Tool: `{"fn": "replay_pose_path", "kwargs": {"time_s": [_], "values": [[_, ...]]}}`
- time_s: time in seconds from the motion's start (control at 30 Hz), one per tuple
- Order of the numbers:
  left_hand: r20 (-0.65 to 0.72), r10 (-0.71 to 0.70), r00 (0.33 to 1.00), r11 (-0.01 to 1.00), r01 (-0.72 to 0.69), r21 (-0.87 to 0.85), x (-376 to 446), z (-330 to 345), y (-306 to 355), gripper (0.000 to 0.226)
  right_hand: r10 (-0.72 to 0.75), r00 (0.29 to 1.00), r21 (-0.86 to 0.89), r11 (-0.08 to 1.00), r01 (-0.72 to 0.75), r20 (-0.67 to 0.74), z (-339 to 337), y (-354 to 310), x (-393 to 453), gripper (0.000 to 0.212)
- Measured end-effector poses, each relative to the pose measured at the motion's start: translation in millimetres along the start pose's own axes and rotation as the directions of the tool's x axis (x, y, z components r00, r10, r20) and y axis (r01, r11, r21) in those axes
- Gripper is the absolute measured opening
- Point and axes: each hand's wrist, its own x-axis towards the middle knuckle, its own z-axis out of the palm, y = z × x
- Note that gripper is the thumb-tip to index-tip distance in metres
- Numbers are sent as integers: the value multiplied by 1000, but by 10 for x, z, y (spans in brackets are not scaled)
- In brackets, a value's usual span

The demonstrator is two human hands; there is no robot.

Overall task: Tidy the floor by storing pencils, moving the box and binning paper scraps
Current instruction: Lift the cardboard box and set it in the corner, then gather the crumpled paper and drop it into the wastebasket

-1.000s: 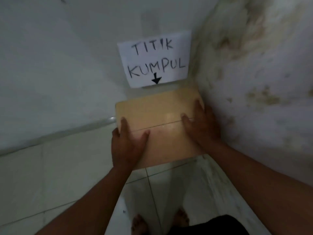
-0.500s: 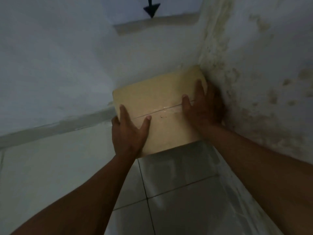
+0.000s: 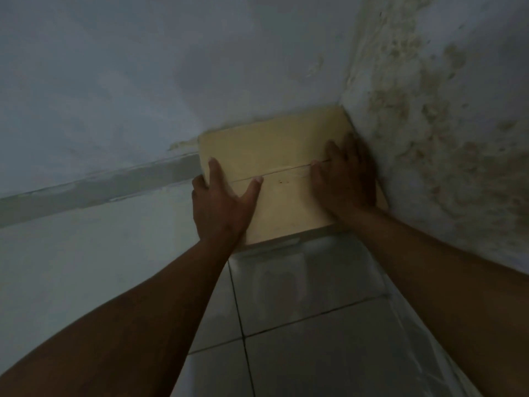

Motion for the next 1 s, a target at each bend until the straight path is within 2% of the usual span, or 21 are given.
{"fn": "replay_pose_path", "kwargs": {"time_s": [0.1, 0.47, 0.6, 0.77, 0.87, 1.0], "values": [[1, -15, 1000, 1000, 15, 11, 48, 49, 0, 102, -63, 998, -4, 998, 63, -7, 42, 16, 39, 57], [98, 2, 995, 990, -16, 141, 70, 56, 35, 99, -79, 996, 23, 997, 79, 40, 65, 57, 48, 55], [97, 60, 993, 974, -79, 214, 39, -81, 171, 95, -88, 995, 79, 993, 84, 46, -102, -26, -62, 55], [134, 201, 970, 946, -228, 231, -213, -658, 695, 80, -96, 991, 76, 993, 89, 90, -818, -227, -399, 54], [160, 325, 932, 914, -353, 198, -356, -1243, 1100, 70, -91, 992, 90, 992, 83, 92, -1514, -401, -489, 51], [172, 401, 900, 883, -430, 189, -550, -2145, 1687, 65, -108, 992, 124, 987, 99, 69, -2636, -671, -496, 49]]}}
